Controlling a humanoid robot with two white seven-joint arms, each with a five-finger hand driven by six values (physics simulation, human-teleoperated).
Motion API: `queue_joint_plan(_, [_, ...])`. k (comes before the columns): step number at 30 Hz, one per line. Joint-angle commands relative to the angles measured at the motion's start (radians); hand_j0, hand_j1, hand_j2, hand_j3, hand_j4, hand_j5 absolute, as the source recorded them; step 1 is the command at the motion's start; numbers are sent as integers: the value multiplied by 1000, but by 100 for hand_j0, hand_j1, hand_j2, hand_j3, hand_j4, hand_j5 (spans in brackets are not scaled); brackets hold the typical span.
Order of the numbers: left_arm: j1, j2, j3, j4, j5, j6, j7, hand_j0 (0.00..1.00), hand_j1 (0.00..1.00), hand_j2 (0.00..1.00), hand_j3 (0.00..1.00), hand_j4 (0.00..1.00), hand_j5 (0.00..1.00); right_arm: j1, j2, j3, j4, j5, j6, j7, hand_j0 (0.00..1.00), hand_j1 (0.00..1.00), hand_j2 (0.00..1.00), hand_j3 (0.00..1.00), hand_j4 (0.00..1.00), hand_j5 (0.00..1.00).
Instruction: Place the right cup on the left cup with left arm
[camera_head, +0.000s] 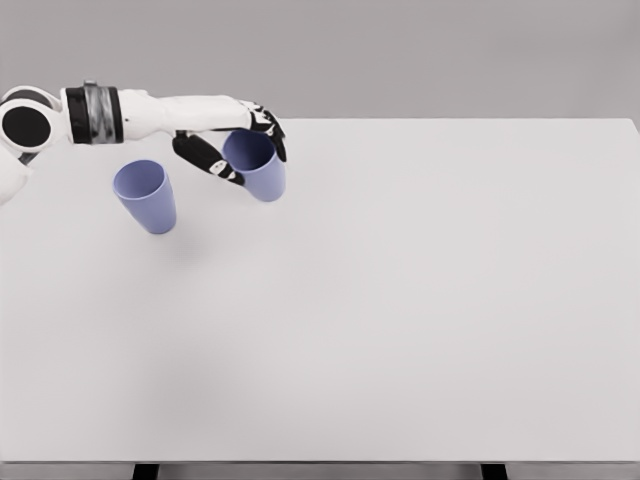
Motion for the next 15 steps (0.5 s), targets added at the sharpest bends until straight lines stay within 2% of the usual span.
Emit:
queue_joint_plan(1, [0, 37, 2, -36, 27, 3, 0, 62, 62, 62, 62, 62, 62, 0, 0, 0, 0, 0, 0, 0, 100, 100, 100, 100, 100, 100])
queue_joint_plan(7, [-28, 129, 1, -107, 78, 3, 0, 62, 62, 62, 62, 62, 62, 0, 0, 0, 0, 0, 0, 1, 100, 100, 100, 100, 100, 100])
queue_joint_plan(15, [-57, 201, 1, -134, 81, 3, 0, 63, 63, 63, 63, 63, 63, 0, 0, 0, 0, 0, 0, 0, 100, 100, 100, 100, 100, 100])
